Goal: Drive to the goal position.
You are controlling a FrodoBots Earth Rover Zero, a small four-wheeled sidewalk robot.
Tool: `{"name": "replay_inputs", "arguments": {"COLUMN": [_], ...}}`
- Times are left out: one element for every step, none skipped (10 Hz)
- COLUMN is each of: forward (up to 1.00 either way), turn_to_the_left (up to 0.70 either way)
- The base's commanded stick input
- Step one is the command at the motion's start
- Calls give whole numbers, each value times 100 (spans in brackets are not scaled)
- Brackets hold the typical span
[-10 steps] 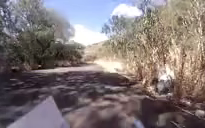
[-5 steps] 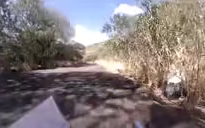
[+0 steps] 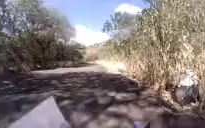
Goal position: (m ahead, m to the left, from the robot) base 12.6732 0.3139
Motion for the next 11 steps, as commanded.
{"name": "replay_inputs", "arguments": {"forward": [50, 50, 50, 50, 50, 50, 50, 50, 50, 50, 50], "turn_to_the_left": [0, 0, 0, 0, 0, 0, 0, 0, 0, 0, 0]}}
